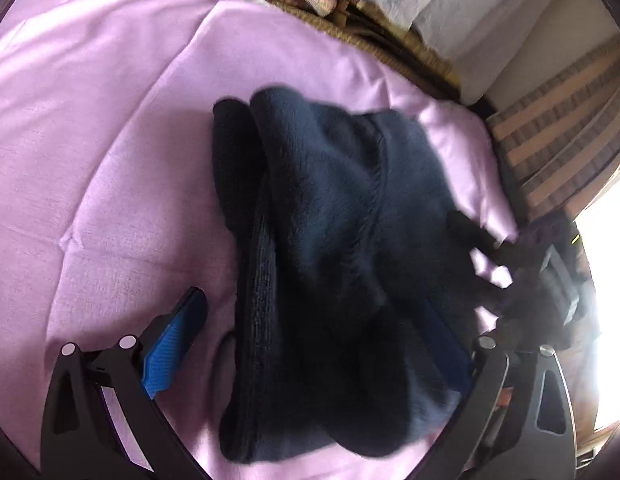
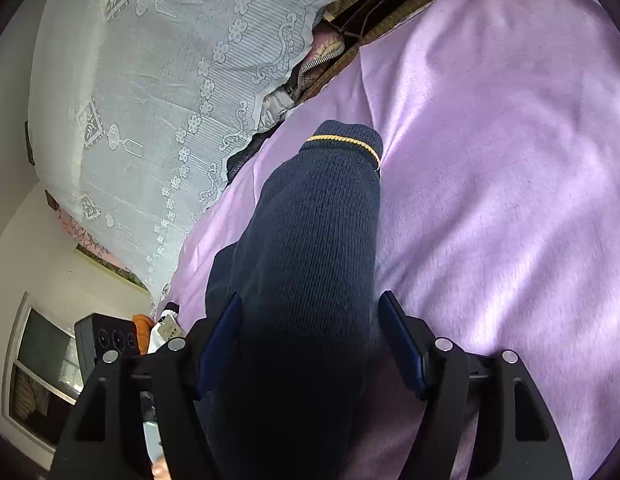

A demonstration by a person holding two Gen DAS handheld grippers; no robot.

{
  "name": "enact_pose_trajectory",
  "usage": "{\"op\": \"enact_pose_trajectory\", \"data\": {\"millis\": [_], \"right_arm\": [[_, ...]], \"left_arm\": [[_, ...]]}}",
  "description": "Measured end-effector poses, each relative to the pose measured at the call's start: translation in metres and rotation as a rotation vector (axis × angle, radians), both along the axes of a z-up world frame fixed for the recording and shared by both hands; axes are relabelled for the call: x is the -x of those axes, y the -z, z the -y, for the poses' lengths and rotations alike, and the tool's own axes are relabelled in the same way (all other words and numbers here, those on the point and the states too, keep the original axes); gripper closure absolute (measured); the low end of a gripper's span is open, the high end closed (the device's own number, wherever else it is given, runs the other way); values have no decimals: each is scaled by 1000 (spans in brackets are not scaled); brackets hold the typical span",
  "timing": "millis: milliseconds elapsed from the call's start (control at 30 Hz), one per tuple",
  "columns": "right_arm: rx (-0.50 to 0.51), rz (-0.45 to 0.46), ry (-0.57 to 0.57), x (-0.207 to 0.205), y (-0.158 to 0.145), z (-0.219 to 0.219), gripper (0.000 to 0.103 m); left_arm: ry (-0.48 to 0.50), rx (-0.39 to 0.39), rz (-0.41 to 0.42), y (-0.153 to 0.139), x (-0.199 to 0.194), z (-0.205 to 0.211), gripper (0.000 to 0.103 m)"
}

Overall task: Fold small clothes
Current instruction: 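Close the left tool on the bundle while the right tool holds it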

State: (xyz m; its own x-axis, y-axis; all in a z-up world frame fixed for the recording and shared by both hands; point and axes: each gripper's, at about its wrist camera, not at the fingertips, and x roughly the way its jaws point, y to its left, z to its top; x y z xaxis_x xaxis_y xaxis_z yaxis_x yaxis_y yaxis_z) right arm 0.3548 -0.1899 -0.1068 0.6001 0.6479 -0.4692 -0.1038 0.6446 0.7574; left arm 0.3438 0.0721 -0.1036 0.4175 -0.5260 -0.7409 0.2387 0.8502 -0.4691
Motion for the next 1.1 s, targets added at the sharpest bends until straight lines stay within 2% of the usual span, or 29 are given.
{"op": "enact_pose_trajectory", "data": {"millis": [100,200,267,333,533,700,1100], "right_arm": [[29,7,-20,-5,-1,-7,30],[60,18,-19,-5,-1,-12,30],[67,23,-15,-4,-1,-12,35],[83,30,-11,-3,-2,-14,39],[139,60,-4,-1,-6,-19,42],[150,66,1,0,-7,-19,42],[200,120,33,14,-18,-21,47]], "left_arm": [[-17,-37,37,-1,2,8,5],[-30,-28,65,1,3,8,5],[-42,-20,79,1,2,6,7],[-33,-6,91,0,3,7,29],[-68,-55,129,-5,7,11,40],[-77,-176,212,-13,17,27,44],[-90,-293,308,-23,30,40,52]]}}
